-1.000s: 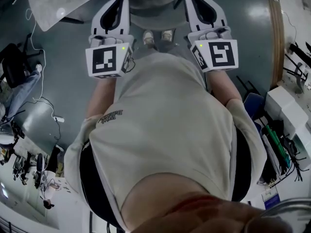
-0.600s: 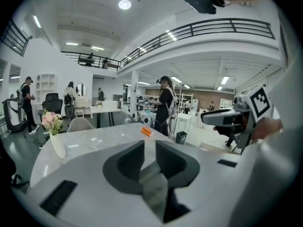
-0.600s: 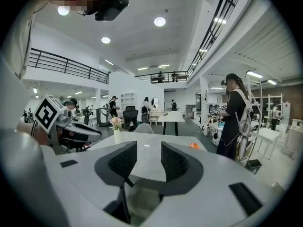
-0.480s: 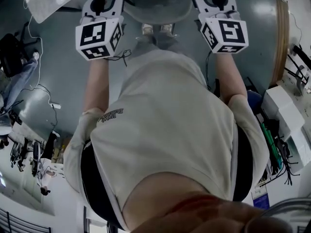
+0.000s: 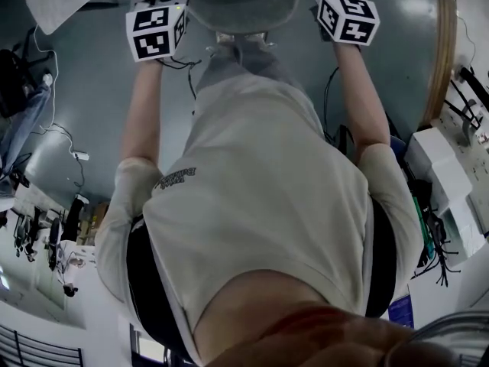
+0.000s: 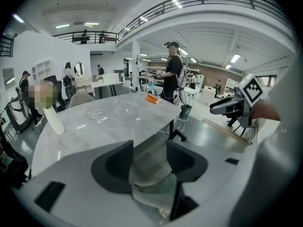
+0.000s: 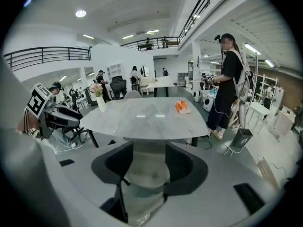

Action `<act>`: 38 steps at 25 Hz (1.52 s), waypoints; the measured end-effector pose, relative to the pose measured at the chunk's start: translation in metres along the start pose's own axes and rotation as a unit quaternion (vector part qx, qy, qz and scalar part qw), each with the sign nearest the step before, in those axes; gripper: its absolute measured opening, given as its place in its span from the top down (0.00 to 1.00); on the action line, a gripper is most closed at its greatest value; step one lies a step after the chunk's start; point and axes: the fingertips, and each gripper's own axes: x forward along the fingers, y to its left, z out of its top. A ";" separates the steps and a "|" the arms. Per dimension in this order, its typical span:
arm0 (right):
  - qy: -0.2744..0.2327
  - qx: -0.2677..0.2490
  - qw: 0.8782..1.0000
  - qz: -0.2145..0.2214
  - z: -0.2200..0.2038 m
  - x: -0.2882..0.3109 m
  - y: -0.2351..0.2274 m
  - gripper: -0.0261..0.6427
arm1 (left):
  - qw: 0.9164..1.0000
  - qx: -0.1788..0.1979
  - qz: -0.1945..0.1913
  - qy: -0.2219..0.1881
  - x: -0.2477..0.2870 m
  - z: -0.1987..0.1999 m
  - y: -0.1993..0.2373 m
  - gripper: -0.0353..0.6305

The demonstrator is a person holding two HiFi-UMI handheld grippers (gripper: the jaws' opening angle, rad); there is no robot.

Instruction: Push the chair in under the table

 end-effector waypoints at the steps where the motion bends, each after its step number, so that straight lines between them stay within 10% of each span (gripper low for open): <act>1: 0.012 0.003 1.000 0.000 -0.010 0.007 -0.003 0.63 | 1.000 -0.002 0.000 0.010 0.008 -0.009 0.002 0.62; 16: 0.143 0.052 0.988 -0.021 -0.141 0.088 -0.045 0.59 | 0.977 -0.167 -0.008 0.135 0.090 -0.151 0.025 0.60; 27: 0.206 0.092 0.974 -0.038 -0.231 0.128 -0.066 0.56 | 0.934 -0.298 -0.017 0.196 0.128 -0.232 0.023 0.56; 31: 0.223 0.125 0.966 -0.030 -0.256 0.137 -0.062 0.54 | 0.921 -0.318 -0.016 0.224 0.137 -0.263 0.016 0.53; 38: 0.249 0.174 0.953 -0.015 -0.279 0.151 -0.055 0.53 | 0.922 -0.313 0.023 0.225 0.151 -0.273 0.016 0.53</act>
